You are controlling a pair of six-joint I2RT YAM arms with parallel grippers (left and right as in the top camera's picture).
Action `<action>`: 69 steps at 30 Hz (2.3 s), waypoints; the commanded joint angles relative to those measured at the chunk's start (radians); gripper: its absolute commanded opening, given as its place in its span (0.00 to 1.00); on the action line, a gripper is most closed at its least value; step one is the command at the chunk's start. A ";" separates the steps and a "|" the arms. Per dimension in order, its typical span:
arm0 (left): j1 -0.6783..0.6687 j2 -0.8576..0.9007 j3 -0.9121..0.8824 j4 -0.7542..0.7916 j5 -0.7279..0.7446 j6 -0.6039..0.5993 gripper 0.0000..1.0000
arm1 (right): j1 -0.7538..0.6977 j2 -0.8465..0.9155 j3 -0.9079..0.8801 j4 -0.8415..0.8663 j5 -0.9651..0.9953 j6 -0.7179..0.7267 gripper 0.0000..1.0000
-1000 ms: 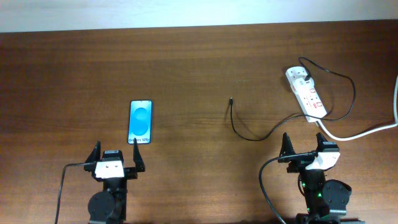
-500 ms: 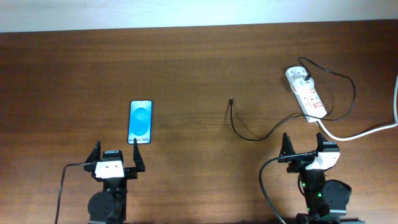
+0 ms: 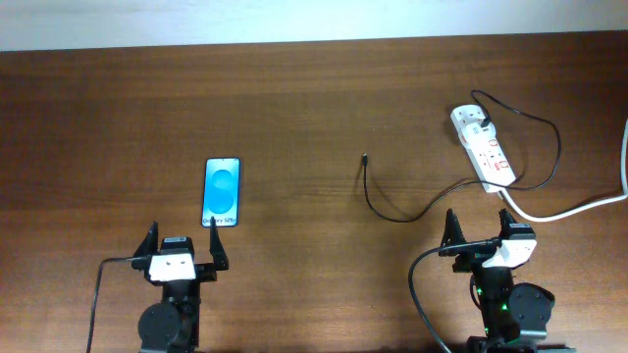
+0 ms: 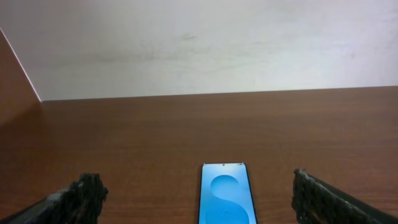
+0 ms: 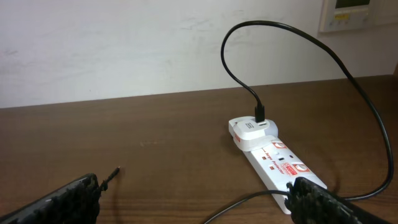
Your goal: Plug charger to phone and switch on socket
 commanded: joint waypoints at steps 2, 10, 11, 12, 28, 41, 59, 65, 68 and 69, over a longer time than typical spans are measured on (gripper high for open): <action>0.005 -0.004 0.013 0.001 0.001 0.016 0.99 | -0.004 -0.005 -0.005 -0.006 0.005 0.000 0.98; 0.005 0.042 0.164 -0.084 0.000 0.017 0.99 | -0.004 -0.005 -0.005 -0.006 0.006 0.000 0.98; 0.005 0.067 0.197 -0.089 0.001 0.017 0.99 | -0.004 -0.005 -0.005 -0.006 0.005 0.000 0.98; 0.005 0.087 0.217 -0.089 0.001 0.016 0.99 | -0.004 -0.005 -0.005 -0.006 0.005 0.000 0.98; 0.005 0.788 0.848 -0.417 0.159 0.032 0.99 | -0.004 0.002 0.121 0.027 -0.095 -0.001 0.98; 0.005 1.176 1.303 -0.767 0.308 0.042 0.99 | -0.004 0.645 0.835 -0.477 -0.219 -0.006 0.98; 0.108 1.656 1.579 -1.106 0.360 0.050 0.96 | 0.012 1.562 1.648 -1.273 -0.436 -0.160 0.98; 0.120 1.867 1.578 -1.070 0.359 0.062 0.96 | 0.098 1.565 1.648 -1.268 -0.298 -0.165 0.99; 0.120 1.943 1.577 -1.048 0.320 0.061 0.90 | 0.142 1.565 1.648 -1.247 -0.256 -0.165 0.98; 0.120 1.973 1.577 -1.039 0.298 0.061 0.90 | 0.149 1.565 1.648 -1.239 -0.253 -0.165 0.98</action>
